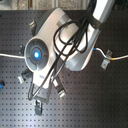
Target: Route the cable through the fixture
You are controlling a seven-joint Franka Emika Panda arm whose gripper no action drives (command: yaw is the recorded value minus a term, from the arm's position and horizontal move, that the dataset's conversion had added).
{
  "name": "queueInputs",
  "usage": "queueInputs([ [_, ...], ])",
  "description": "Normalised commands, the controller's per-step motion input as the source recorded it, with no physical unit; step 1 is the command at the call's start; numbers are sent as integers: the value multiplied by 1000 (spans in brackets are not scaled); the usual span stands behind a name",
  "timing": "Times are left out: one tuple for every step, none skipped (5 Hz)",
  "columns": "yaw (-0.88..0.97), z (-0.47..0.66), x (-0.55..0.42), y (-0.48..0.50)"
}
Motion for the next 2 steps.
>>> queueInputs([
  [77,429,-325,172],
  [337,477,-361,288],
])
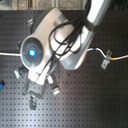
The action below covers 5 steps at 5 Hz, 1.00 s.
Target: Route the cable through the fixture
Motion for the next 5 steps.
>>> queueInputs([
  [477,426,-201,266],
  [609,325,-272,180],
  [686,208,-319,198],
  [689,179,-321,250],
  [-3,53,-19,95],
])
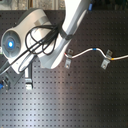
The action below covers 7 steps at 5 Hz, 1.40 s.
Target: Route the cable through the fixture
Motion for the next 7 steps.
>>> queueInputs([
  [823,227,-25,47],
  [634,142,173,152],
  [720,153,172,119],
  [806,164,174,54],
  [831,193,110,21],
  [880,216,42,12],
  [960,261,2,-1],
])
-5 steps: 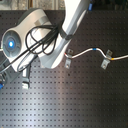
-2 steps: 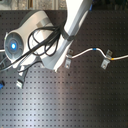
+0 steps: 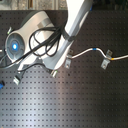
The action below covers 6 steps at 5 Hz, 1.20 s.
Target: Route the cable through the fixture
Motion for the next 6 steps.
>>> queueInputs([
  [451,67,-17,162],
  [66,0,0,0],
  [431,316,42,165],
  [743,413,30,107],
  [611,84,171,-36],
  [89,0,62,-63],
])
